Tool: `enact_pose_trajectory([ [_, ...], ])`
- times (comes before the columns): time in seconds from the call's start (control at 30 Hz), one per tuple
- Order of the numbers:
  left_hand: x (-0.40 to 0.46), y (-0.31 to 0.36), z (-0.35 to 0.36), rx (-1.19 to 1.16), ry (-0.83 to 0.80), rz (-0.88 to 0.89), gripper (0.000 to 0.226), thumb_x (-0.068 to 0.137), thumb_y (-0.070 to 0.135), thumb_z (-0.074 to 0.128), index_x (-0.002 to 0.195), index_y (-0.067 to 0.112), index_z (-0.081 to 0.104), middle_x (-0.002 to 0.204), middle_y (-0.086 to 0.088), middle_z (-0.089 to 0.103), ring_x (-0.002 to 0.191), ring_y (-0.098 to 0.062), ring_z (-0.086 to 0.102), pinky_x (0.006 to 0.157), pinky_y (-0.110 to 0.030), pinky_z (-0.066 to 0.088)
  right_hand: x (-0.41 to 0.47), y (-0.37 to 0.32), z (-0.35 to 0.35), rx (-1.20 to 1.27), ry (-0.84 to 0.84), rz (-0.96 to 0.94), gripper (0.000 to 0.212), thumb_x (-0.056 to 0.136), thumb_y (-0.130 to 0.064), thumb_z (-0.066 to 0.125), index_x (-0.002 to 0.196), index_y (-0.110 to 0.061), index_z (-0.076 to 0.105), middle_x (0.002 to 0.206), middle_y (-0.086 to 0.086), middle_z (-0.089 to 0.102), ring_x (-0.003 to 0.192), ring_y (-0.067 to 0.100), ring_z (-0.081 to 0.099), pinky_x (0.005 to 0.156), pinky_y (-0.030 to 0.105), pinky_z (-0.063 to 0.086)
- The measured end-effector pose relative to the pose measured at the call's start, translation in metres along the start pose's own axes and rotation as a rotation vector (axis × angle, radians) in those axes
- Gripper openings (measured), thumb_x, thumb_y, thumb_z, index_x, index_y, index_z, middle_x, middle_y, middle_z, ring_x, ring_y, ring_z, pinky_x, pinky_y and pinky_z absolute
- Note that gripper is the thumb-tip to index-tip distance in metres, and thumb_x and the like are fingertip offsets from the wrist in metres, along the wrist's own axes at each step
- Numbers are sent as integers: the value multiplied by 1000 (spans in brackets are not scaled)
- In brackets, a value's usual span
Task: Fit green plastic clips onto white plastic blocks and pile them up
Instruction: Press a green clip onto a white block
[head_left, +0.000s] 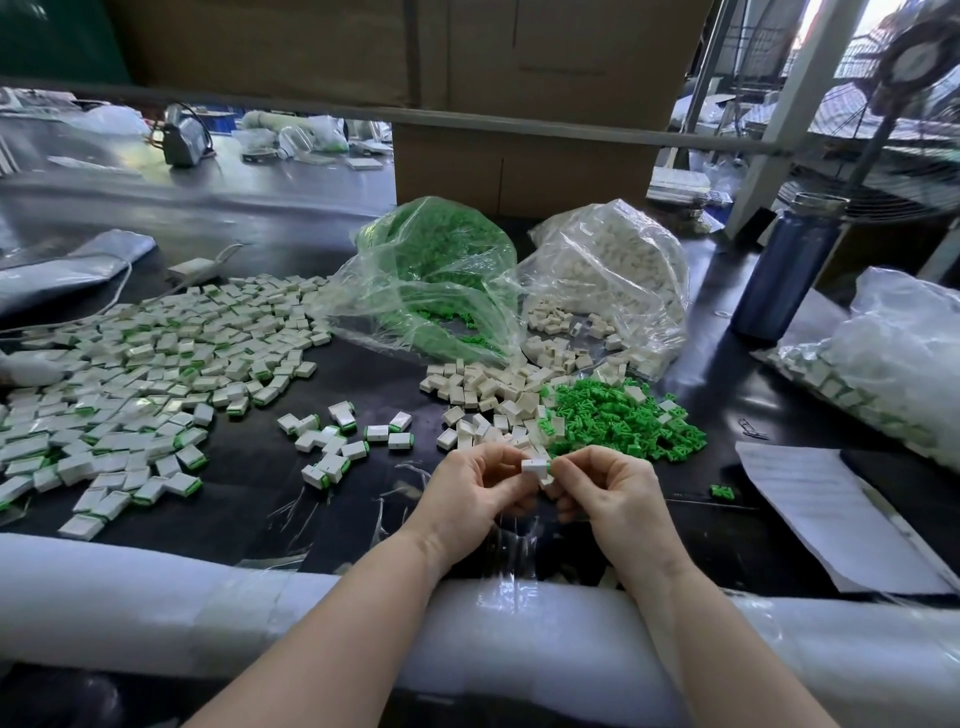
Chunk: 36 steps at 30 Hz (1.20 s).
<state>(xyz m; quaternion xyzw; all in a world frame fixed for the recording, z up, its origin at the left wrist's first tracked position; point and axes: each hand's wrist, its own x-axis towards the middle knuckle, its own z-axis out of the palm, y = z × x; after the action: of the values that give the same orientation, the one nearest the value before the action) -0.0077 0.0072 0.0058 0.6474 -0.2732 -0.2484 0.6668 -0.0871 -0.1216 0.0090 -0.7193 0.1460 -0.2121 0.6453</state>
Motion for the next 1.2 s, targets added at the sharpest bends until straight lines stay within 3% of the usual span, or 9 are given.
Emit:
enact_pose_trajectory([
  [0.2, 1, -1, -1, 51, 33, 16, 9, 88, 9, 61, 95, 6, 64, 74, -3, 65, 63, -6, 64, 61, -17, 52, -1, -1, 1, 1, -46, -14, 22, 82, 0, 65, 73, -18, 71, 59, 0, 68, 53, 7, 59, 52, 19, 52],
  [0.43, 0, 1, -2, 45, 39, 8, 7, 88, 6, 59, 85, 8, 65, 69, 1, 64, 58, -4, 62, 58, -16, 51, 0, 1, 2, -49, -14, 27, 13, 82, -4, 68, 69, -9, 67, 54, 1, 62, 48, 7, 56, 47, 19, 49],
  [0.8, 0, 1, 2, 145, 26, 23, 8, 88, 4, 59, 87, 4, 66, 64, 0, 59, 51, 1, 54, 55, -14, 47, 0, -1, 3, -120, -54, 84, 16, 85, -5, 64, 69, -6, 63, 47, -6, 56, 41, 2, 49, 41, 16, 43],
  [1.0, 0, 2, 2, 72, 19, 32, 11, 87, 3, 60, 88, 13, 57, 63, 1, 60, 52, -6, 56, 54, -19, 50, 0, -1, 4, -94, -38, 17, 7, 84, 0, 63, 80, -5, 63, 61, 1, 64, 53, 8, 58, 50, 19, 49],
  [1.2, 0, 1, 0, 50, -11, 46, 20, 81, -5, 64, 85, 14, 61, 75, -10, 61, 59, -6, 63, 59, -17, 52, 1, -1, 2, -8, -7, 11, 12, 81, 3, 66, 75, -8, 66, 58, 0, 68, 52, 8, 63, 49, 17, 50],
])
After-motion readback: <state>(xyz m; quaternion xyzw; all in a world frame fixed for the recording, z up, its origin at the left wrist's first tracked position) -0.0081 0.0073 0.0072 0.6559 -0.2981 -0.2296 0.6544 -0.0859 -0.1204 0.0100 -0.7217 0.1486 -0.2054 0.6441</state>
